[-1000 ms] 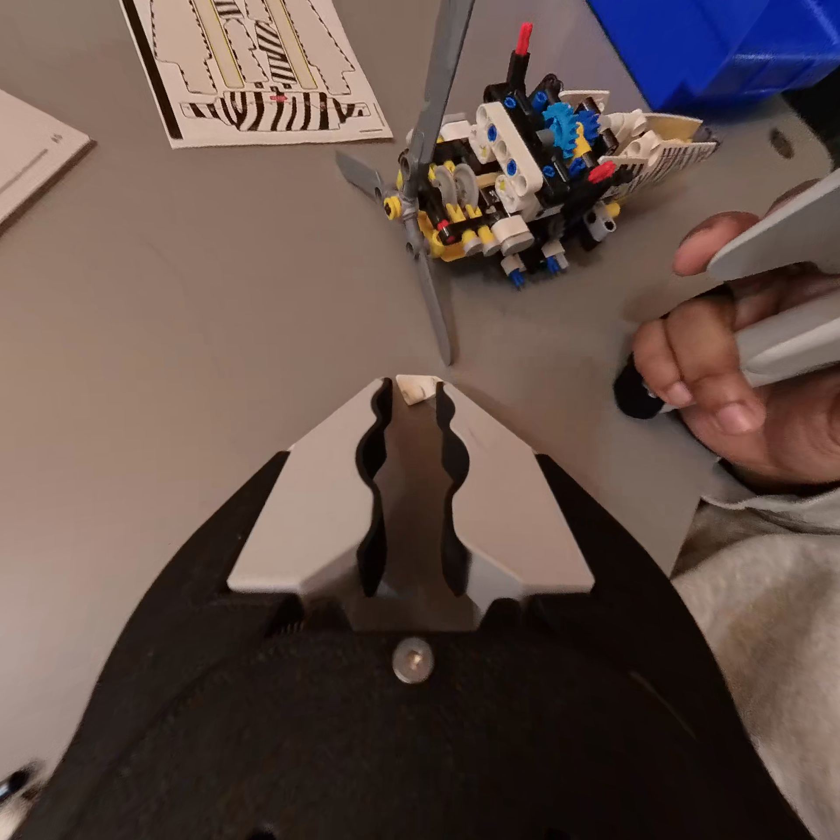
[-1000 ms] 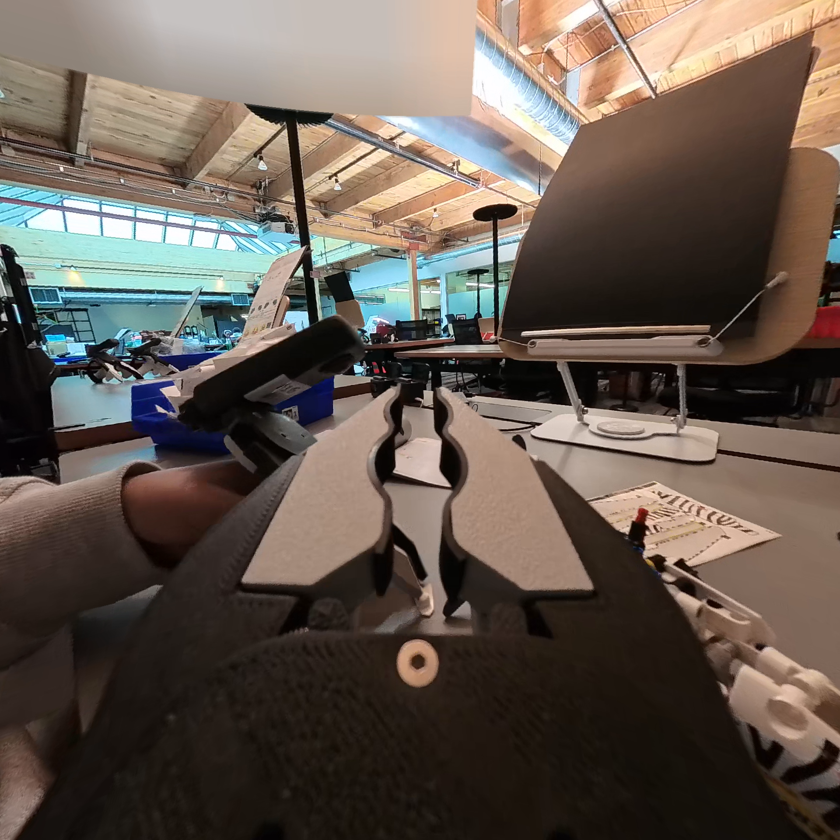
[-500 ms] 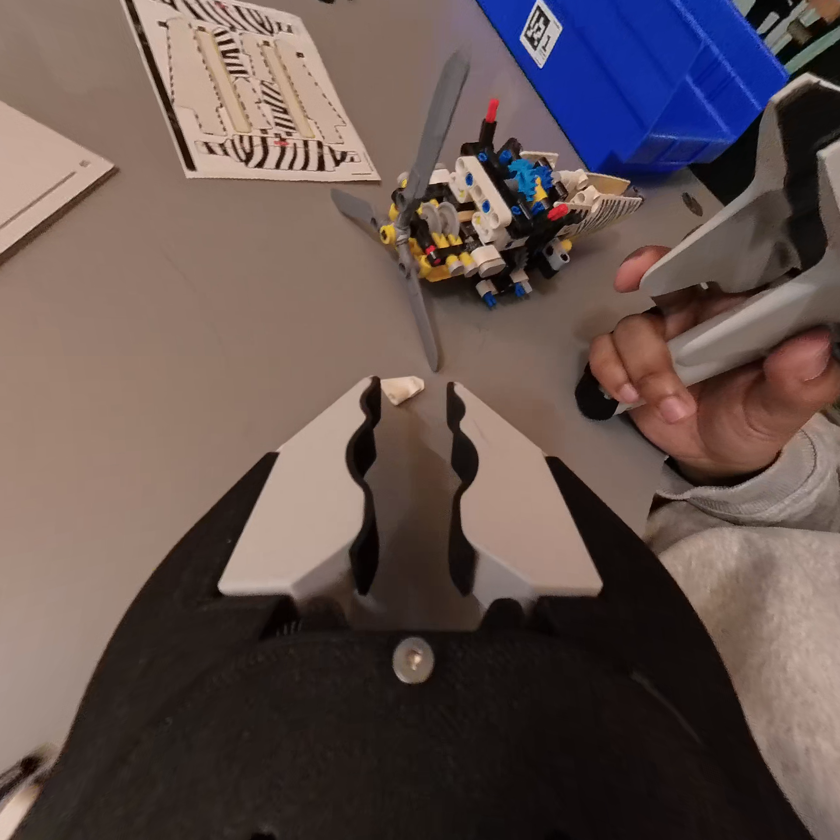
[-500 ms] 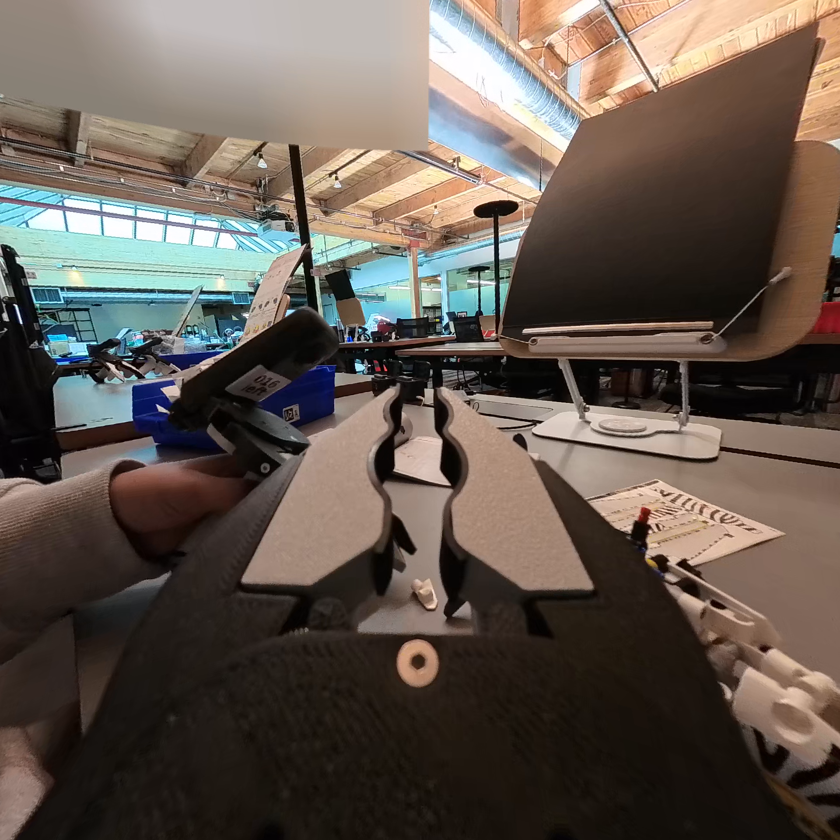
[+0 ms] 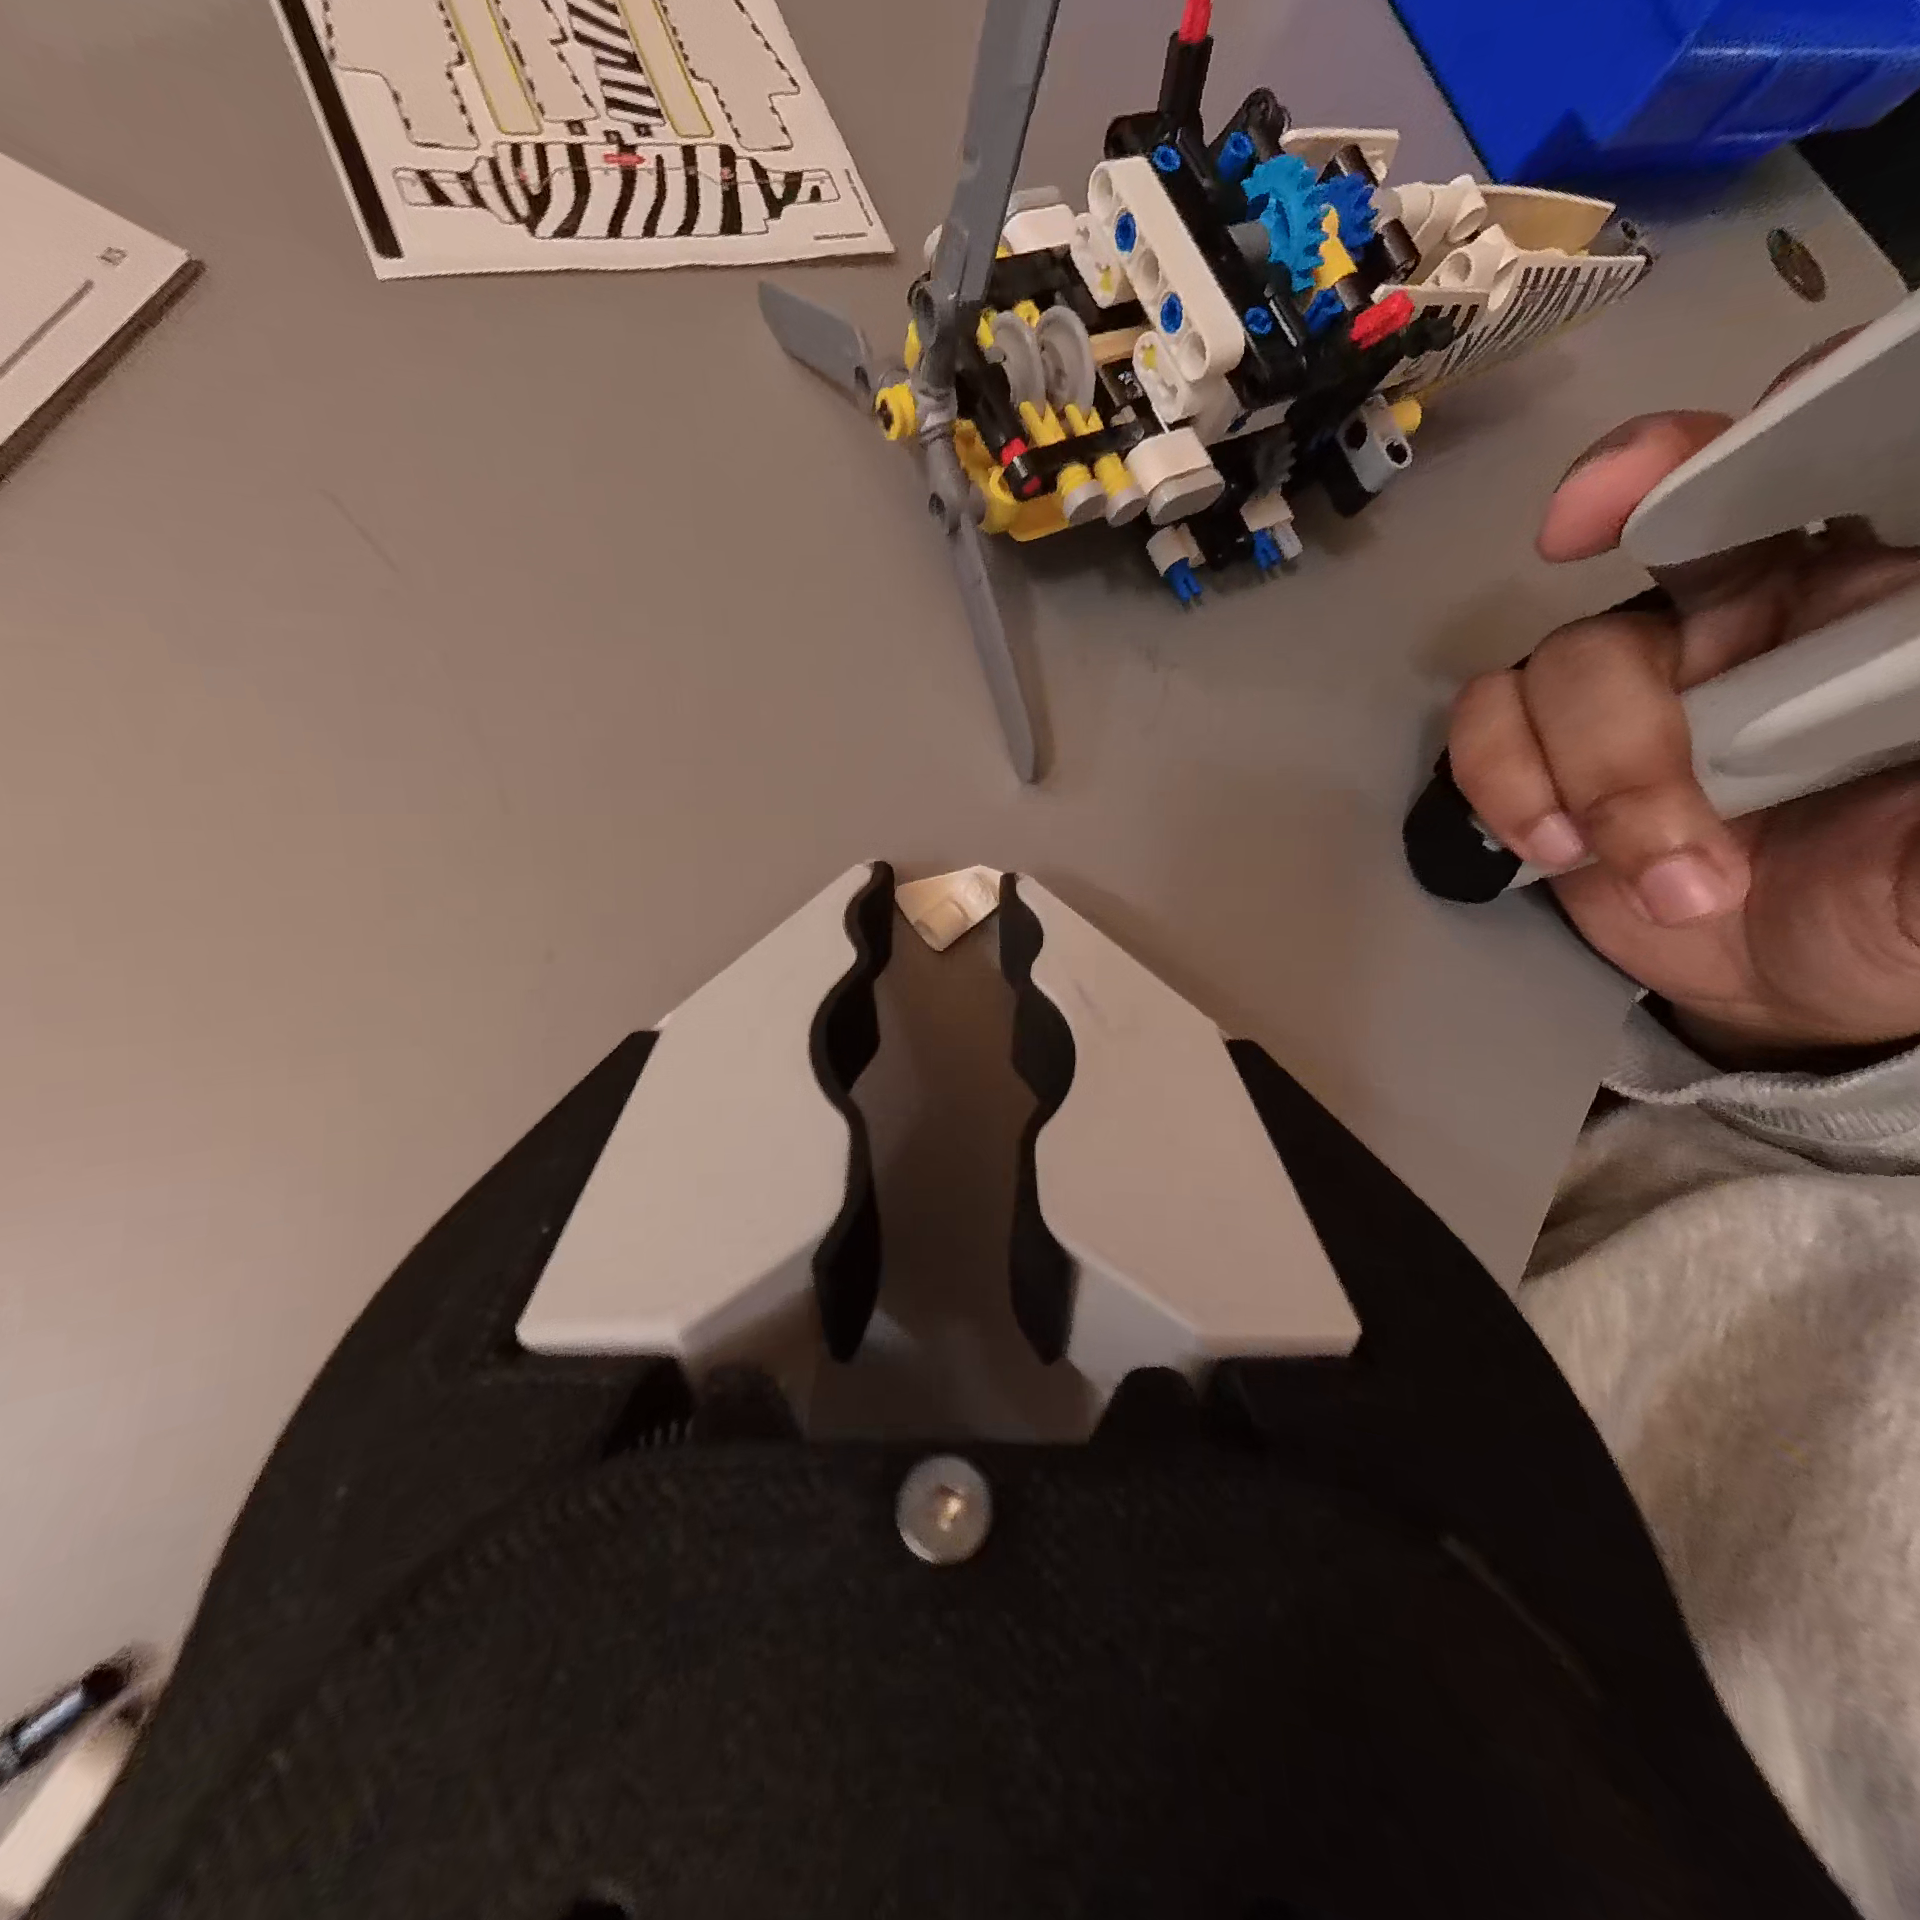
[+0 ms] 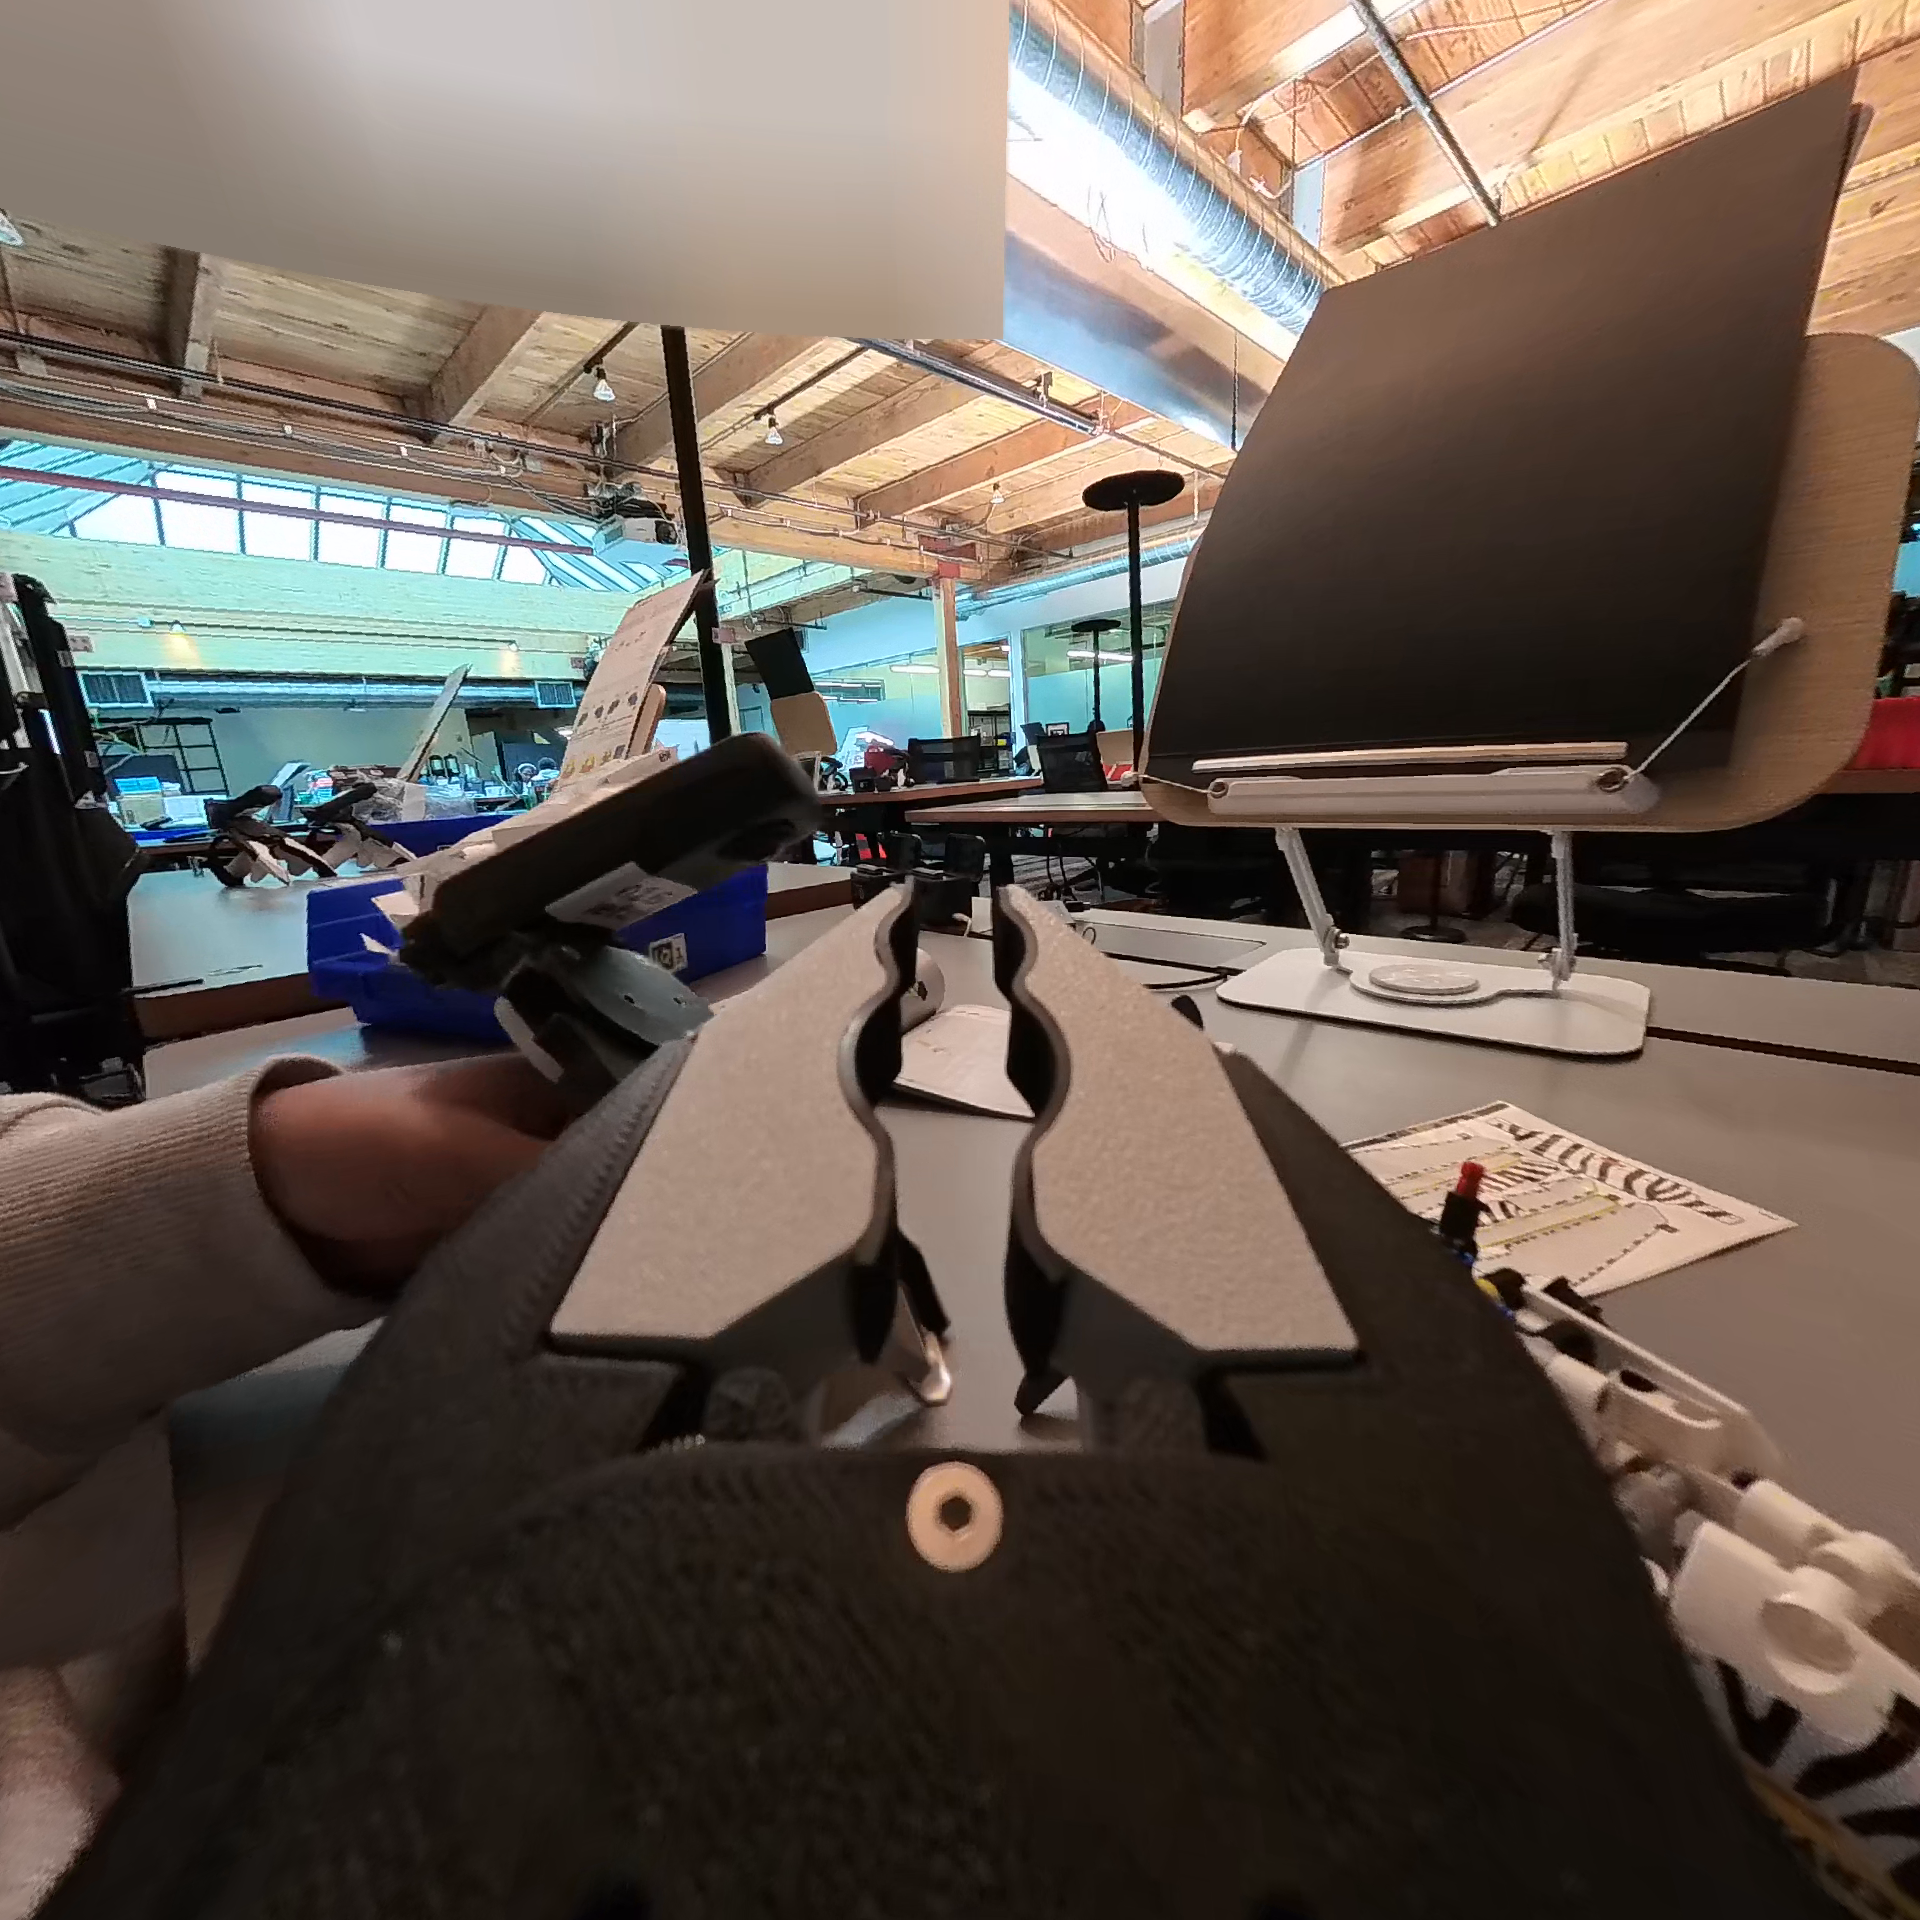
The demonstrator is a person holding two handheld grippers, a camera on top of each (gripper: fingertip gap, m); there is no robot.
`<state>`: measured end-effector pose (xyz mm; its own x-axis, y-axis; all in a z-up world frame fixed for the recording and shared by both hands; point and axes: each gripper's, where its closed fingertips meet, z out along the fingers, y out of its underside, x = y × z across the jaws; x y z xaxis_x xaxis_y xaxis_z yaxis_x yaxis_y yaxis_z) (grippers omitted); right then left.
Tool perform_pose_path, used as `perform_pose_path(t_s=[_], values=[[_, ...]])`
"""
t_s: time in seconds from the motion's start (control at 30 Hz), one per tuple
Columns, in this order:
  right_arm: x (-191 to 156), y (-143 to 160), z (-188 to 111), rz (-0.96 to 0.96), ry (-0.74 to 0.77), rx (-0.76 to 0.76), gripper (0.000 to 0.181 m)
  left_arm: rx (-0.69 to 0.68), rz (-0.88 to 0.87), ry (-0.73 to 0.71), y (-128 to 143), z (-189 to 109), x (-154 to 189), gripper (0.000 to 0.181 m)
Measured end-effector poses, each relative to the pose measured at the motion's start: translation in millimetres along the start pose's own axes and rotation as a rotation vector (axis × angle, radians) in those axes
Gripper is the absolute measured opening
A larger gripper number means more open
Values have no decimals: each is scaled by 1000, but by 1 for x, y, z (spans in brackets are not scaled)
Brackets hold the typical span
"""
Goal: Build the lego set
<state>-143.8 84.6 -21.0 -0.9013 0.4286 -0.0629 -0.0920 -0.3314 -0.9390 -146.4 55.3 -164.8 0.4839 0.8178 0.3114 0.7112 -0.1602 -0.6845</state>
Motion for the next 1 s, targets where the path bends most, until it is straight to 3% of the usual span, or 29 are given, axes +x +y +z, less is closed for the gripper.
perform_pose_path(t_s=[0.2,0.47,0.77,0.9,1.0], values=[[0,1,1,1,0,-2,11,-1,-36,-59,14,-22,-11,18],[0,2,2,-8,-1,-5,11,-38,-31,-30,35,-40,3,20],[-1,3,2,-23,-3,-8,11,9,-65,-23,26,-32,3,26],[-2,3,3,-30,-4,-10,11,16,-72,-16,19,-22,7,41],[-1,3,2,-31,-4,-9,11,13,-58,-4,15,-17,9,42]])
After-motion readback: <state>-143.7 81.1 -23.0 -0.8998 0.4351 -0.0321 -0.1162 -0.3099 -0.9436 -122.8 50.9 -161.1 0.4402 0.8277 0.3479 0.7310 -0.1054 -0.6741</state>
